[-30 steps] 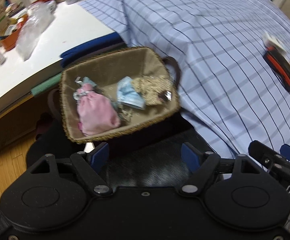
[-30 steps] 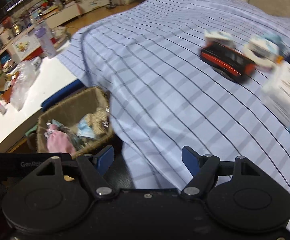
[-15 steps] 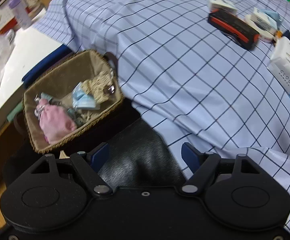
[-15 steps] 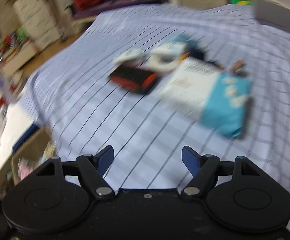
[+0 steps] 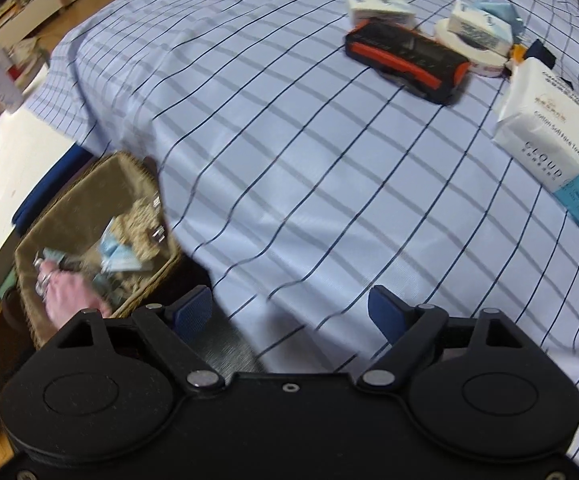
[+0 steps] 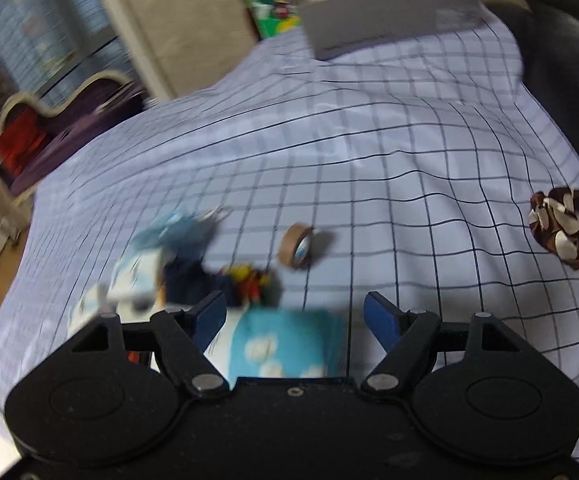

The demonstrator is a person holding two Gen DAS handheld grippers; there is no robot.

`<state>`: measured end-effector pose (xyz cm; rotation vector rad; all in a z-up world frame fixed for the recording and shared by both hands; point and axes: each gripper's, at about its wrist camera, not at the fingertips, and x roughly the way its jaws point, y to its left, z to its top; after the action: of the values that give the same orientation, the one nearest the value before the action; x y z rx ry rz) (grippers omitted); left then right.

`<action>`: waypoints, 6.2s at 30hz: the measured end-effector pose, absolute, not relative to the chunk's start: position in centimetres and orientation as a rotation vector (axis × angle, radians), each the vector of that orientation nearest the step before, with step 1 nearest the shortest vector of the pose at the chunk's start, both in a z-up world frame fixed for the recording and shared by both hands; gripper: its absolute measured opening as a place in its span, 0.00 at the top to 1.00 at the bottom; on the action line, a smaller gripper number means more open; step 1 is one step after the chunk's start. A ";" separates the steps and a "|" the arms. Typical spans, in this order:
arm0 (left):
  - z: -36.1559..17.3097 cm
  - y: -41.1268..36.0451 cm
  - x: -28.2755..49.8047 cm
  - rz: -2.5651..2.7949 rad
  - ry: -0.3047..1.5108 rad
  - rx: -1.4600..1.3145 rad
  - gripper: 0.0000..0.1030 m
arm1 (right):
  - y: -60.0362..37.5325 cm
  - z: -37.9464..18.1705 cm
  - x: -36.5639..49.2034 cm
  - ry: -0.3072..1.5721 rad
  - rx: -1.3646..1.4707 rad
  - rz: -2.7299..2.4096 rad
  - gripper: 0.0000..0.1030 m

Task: Organize soft objects
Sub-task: 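Withdraw both tools from the basket back toward the pile, then grasp the brown tape roll with the right tool, then grasp the white tissue pack with the left tool while the right tool holds the tape, then carry the tissue pack and tape roll to the basket and release them inside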

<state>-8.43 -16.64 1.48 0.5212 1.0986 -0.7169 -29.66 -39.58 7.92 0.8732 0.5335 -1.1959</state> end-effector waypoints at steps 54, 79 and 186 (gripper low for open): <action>6.6 -34.4 -8.1 -0.958 0.958 0.564 0.15 | -48.3 0.6 -29.0 0.584 1.016 -1.228 0.69; 4.8 -44.9 -6.1 -1.005 0.875 0.653 0.06 | -49.1 0.2 -32.0 0.454 1.114 -1.255 0.59; -3.2 1.8 8.7 -0.304 1.187 0.144 0.30 | -13.7 7.8 -6.0 0.733 0.574 -0.372 0.59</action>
<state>8.74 1.82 -3.16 0.1445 1.1872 -0.3037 -6.01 -13.70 7.82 0.5742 0.7335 -0.3722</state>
